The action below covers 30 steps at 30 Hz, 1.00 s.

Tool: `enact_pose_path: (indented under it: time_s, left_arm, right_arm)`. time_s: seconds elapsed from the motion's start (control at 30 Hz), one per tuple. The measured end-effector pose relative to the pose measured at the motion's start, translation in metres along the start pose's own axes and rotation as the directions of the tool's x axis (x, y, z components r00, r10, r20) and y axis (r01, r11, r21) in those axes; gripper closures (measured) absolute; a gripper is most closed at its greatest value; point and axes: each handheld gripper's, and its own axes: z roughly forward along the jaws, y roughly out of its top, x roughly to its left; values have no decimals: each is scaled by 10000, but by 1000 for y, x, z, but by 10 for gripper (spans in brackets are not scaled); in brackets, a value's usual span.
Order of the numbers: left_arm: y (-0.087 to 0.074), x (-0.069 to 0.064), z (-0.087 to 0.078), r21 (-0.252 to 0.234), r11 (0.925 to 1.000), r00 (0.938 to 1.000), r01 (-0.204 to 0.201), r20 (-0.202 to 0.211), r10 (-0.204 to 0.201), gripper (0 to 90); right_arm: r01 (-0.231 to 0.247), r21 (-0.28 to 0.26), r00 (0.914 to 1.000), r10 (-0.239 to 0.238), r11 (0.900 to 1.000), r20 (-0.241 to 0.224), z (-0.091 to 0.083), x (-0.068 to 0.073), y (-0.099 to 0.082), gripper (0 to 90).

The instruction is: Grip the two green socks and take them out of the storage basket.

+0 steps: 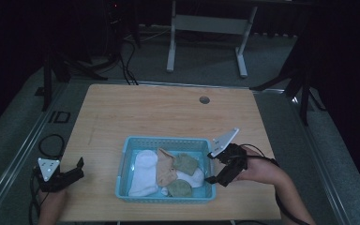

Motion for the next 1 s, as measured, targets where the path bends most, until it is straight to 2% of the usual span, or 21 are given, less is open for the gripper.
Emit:
enact_pose_path:
  time_s: [0.07, 0.1, 0.17, 0.23, 0.33, 0.6, 0.7, 0.77, 0.83, 1.0]
  left_arm:
    - [0, 0, 0, -13, 10000, 10000, 0, 6, 0, 4]
    - [0, 0, 0, -18, 10000, 10000, 5, 9, -5, 4]
    - [0, 0, 0, -14, 10000, 10000, 4, 13, -4, 4]
    - [0, 0, 0, -5, 10000, 10000, 2, 15, -2, 4]
    - [0, 0, 0, -10, 10000, 10000, 1, 22, -1, 4]
    - [0, 0, 0, -21, 10000, 10000, 4, 40, -4, 4]
    - [0, 0, 0, -25, 10000, 10000, 3, 39, -3, 4]
    - [0, 0, 0, -32, 10000, 10000, -3, 44, 3, 4]
    - [0, 0, 0, -43, 10000, 10000, -19, 42, 19, 4]
    - [0, 0, 0, -43, 10000, 10000, -20, 49, 20, 4]
  right_arm:
    - [45, 90, 10000, -45, 9999, -16, 3, 0, 1, 183]
    - [216, 181, 9997, -214, 9996, -145, 9, 1, 5, 222]
    - [356, 251, 9991, -350, 9991, -240, 15, 2, 8, 238]
    - [550, 271, 9981, -543, 9981, -275, 20, 3, 11, 318]
    - [609, 323, 9975, -596, 9976, -389, 29, 3, 15, 373]
    - [950, 701, 9911, -877, 9930, -1003, 58, 7, 23, 462]
    - [914, 865, 9893, -806, 9921, -1215, 67, 6, 24, 499]
    - [984, 936, 9891, -871, 9907, -1186, 72, 6, 25, 520]
    - [949, 1180, 9901, -814, 9885, -1144, 77, 5, 26, 521]
    - [742, 1345, 9893, -560, 9881, -1345, 87, 2, 28, 520]
